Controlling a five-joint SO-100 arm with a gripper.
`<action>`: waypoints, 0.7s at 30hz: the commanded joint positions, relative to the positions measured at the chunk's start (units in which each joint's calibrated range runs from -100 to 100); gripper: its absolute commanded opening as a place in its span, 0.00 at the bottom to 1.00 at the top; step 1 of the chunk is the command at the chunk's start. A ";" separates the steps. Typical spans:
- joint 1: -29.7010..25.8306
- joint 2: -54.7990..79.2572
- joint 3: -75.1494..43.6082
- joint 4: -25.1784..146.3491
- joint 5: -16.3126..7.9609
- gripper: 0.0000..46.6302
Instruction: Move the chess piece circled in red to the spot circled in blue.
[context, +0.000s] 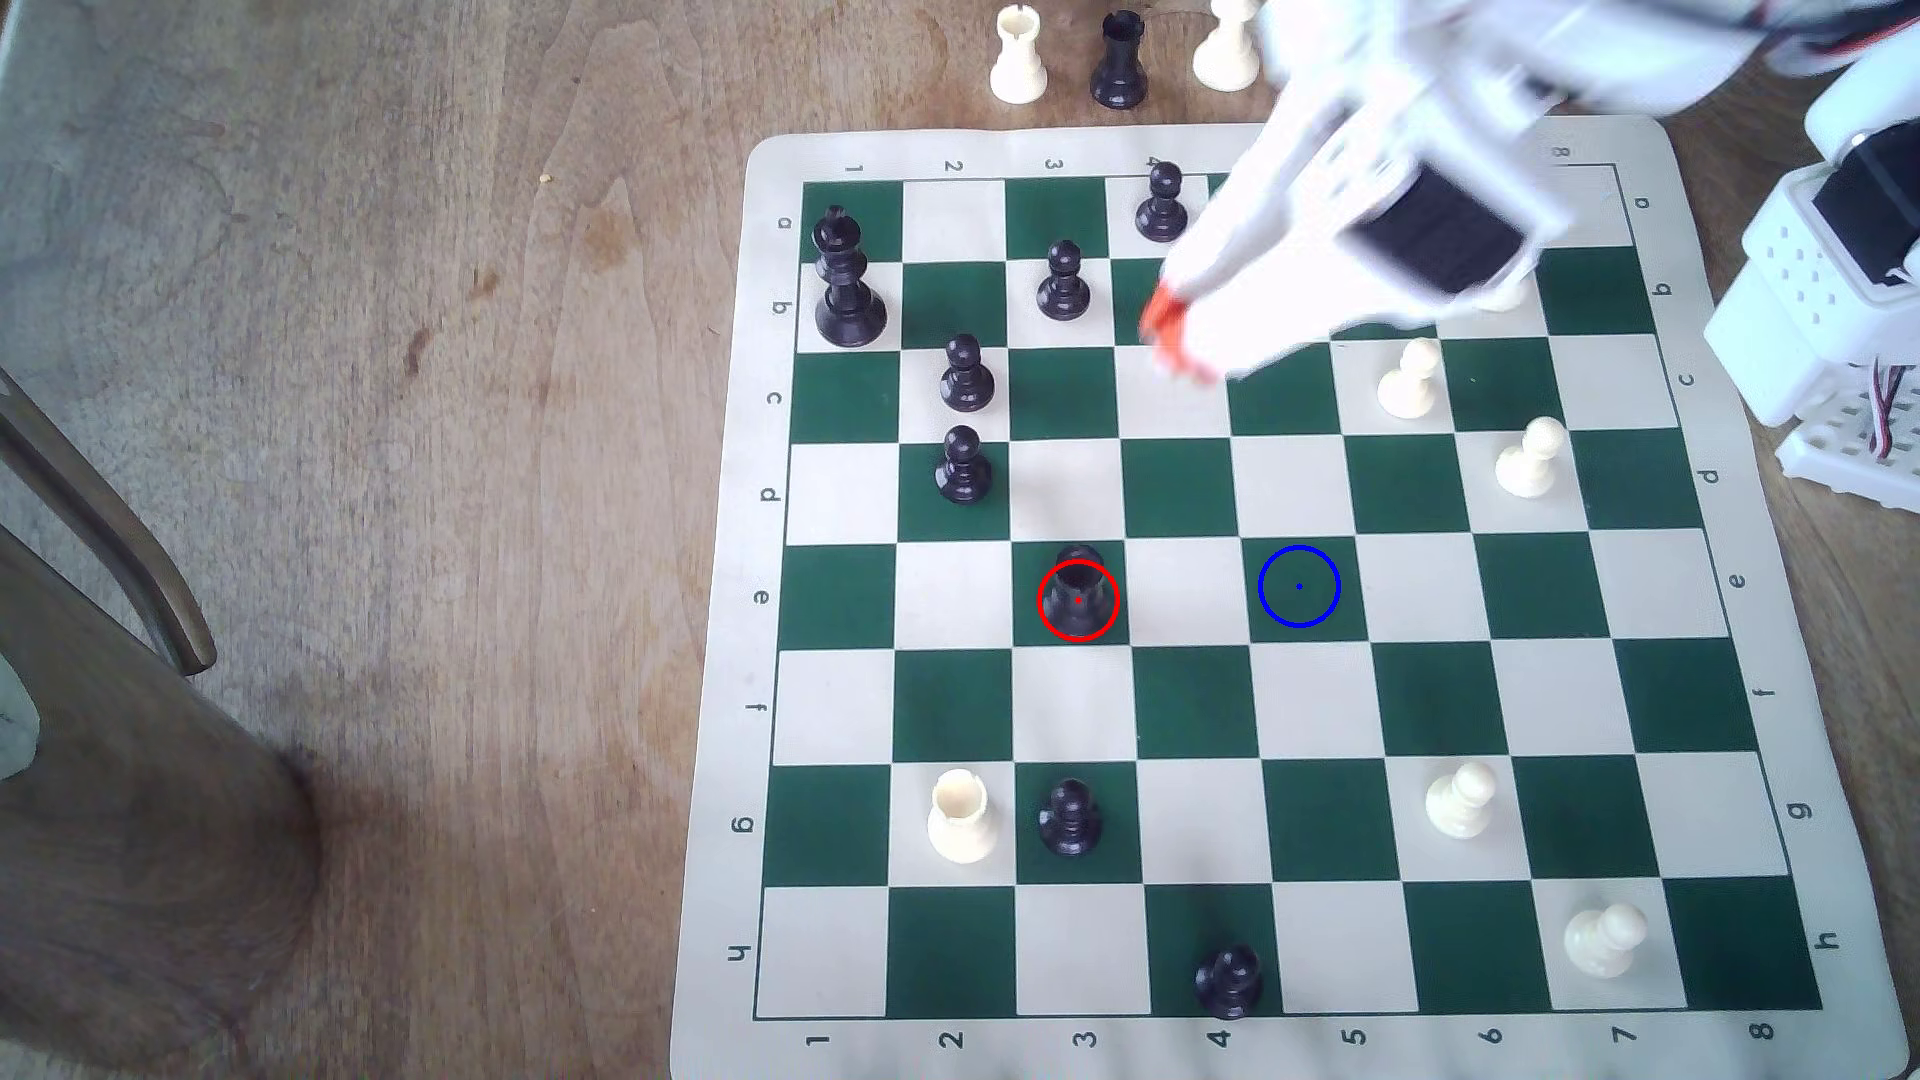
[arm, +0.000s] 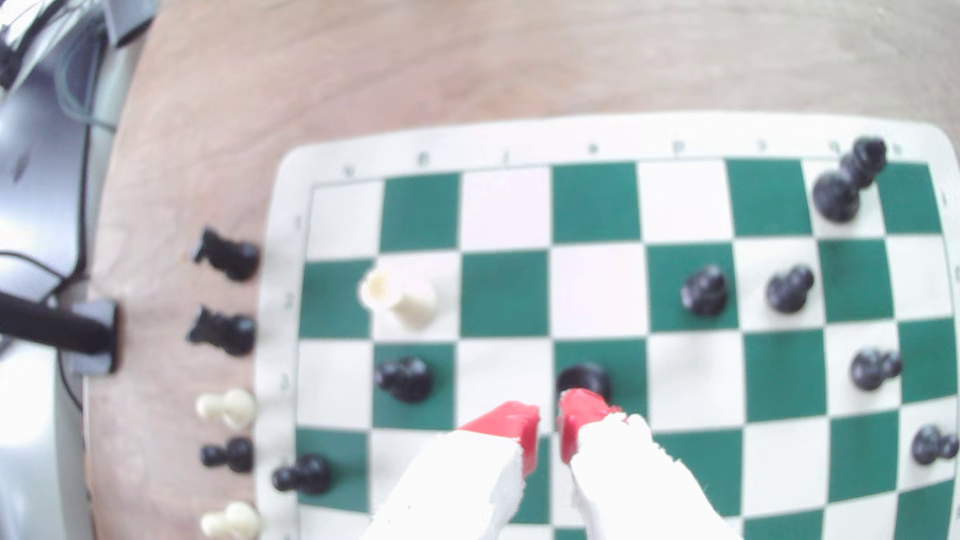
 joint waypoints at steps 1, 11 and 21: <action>-0.81 11.08 -8.62 0.62 -1.66 0.10; -0.10 19.15 -9.62 -1.26 -5.47 0.25; 1.07 21.78 -6.36 -7.49 -4.98 0.28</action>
